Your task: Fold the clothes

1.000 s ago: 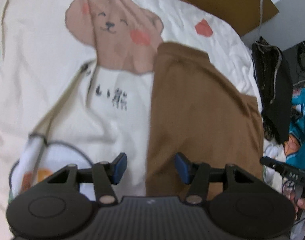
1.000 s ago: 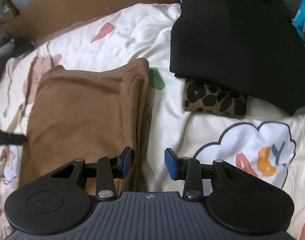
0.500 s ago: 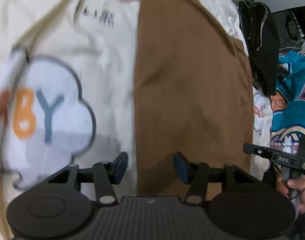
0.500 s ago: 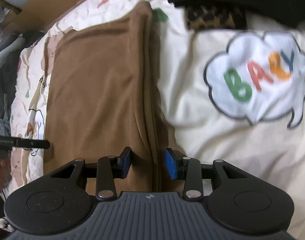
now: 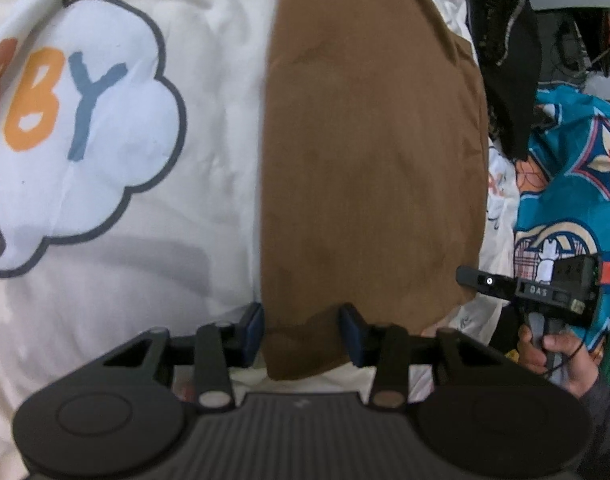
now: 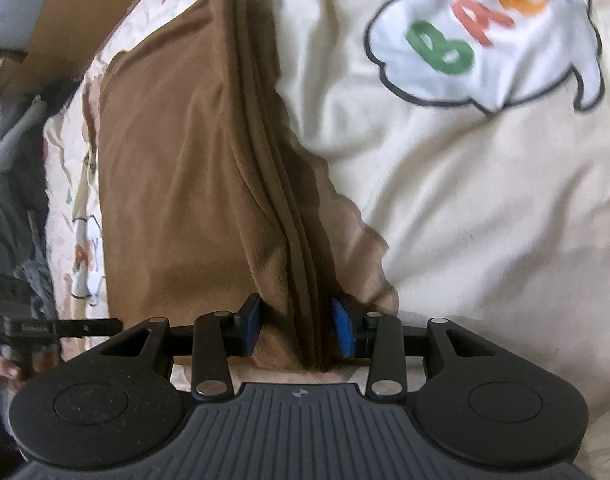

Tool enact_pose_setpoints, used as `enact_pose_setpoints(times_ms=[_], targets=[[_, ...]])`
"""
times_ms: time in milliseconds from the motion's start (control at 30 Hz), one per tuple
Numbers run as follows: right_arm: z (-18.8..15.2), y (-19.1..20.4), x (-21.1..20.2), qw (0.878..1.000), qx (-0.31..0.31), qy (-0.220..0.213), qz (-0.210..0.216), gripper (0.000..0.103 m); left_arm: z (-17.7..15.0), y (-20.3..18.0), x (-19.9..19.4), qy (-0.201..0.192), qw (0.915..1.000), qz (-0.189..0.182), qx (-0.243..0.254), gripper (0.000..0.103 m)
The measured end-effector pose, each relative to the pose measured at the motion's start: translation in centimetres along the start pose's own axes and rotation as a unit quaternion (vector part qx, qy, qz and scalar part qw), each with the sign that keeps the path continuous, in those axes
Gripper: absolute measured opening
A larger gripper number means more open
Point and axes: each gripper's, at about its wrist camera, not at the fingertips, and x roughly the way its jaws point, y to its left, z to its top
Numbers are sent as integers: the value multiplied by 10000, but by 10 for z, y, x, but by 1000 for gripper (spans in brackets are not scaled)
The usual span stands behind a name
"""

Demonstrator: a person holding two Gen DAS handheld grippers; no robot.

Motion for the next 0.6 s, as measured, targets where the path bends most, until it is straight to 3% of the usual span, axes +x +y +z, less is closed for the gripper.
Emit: enact_pose_setpoints(times_ms=[333, 400, 467, 533, 600], targets=[[-5, -21, 5, 9971, 526, 291, 457, 44, -2, 5, 4, -107, 9992, -342, -172, 59], [-7, -21, 7, 9968, 600, 222, 487, 42, -2, 5, 7, -149, 9990, -346, -234, 51], [-9, -21, 7, 9969, 557, 205, 518, 17, -3, 9, 4, -136, 9991, -268, -314, 28], [-11, -19, 6, 9972, 495, 180, 530, 13, -6, 14, 1, -171, 9983, -350, -435, 18], [-13, -16, 4, 9974, 469, 134, 530, 11, -9, 14, -4, -221, 9978, -435, -449, 15]])
